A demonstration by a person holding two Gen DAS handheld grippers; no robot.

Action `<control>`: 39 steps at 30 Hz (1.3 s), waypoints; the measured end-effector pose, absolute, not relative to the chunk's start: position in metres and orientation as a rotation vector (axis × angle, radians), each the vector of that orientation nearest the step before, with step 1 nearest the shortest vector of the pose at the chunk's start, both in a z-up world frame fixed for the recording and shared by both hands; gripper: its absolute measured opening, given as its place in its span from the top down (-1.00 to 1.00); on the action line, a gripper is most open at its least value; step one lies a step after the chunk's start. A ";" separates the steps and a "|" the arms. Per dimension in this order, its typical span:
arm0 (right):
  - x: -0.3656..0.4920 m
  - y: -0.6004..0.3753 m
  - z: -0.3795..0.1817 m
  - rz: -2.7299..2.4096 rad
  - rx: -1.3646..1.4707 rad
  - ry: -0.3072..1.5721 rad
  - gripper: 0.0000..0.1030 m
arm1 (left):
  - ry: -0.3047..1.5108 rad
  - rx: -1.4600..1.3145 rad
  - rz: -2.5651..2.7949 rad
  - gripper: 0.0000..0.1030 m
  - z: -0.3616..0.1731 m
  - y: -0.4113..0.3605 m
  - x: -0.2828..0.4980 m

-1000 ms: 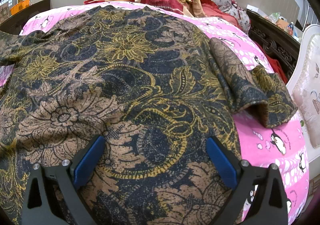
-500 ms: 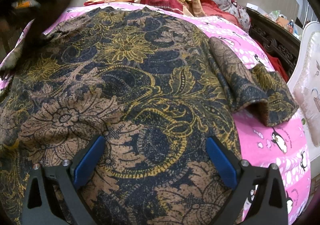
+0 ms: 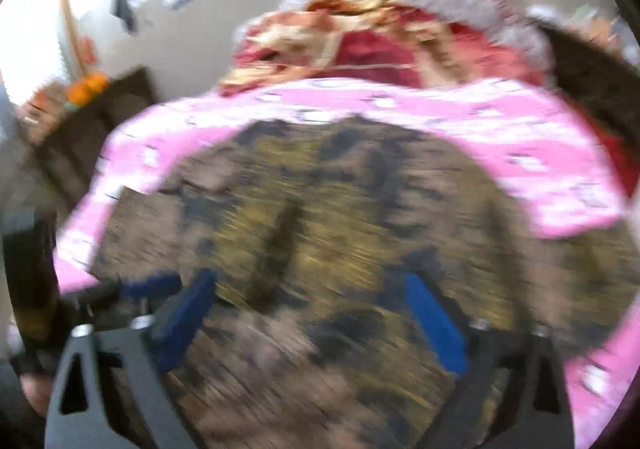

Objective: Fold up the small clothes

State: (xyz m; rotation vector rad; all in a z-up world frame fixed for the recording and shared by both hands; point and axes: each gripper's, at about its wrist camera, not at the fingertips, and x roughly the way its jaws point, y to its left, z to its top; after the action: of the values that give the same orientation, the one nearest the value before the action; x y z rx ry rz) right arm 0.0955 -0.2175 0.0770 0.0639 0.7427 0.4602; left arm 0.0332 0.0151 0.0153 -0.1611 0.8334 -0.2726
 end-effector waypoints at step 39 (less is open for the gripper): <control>0.124 -0.350 0.023 0.197 0.163 0.979 0.91 | 0.826 -0.321 -0.189 0.79 -0.004 0.064 0.002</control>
State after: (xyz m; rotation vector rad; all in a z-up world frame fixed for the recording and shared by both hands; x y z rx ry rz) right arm 0.1237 -0.3499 0.0227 0.1631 0.9790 0.1969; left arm 0.0018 0.0639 -0.0036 -0.3211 0.8264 -0.1895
